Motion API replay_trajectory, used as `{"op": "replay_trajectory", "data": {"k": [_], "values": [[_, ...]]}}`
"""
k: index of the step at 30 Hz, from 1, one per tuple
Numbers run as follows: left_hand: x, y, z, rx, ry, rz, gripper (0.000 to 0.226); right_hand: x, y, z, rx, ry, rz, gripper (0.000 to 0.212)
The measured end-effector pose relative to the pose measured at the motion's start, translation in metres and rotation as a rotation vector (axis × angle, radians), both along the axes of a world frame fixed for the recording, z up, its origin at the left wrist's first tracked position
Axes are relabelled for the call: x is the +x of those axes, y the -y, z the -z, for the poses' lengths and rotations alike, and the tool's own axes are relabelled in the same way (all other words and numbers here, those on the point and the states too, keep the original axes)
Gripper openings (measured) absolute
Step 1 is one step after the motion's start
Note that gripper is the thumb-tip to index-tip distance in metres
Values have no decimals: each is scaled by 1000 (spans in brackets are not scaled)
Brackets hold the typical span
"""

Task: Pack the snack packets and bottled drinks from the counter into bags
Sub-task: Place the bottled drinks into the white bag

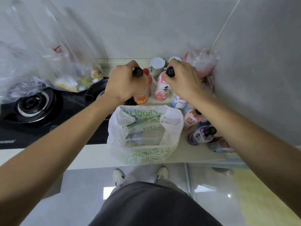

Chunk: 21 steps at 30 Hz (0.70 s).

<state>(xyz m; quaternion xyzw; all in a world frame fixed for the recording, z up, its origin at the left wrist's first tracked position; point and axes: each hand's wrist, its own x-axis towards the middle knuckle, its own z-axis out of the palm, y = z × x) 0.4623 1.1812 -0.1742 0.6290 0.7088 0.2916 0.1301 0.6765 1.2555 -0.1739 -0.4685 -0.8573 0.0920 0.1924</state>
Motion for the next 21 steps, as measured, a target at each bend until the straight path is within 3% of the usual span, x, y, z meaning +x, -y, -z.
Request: {"op": "replay_trajectory", "data": {"k": [6, 15, 21], "values": [[3, 40, -4, 7, 12, -6, 24, 11, 44, -8, -2, -47, -57, 28], [27, 61, 64, -183, -9, 53, 28, 9, 60, 68, -166, 145, -102, 29], [31, 47, 85, -236, 18, 20, 30, 0, 44, 84, -179, 187, -78, 27]]}}
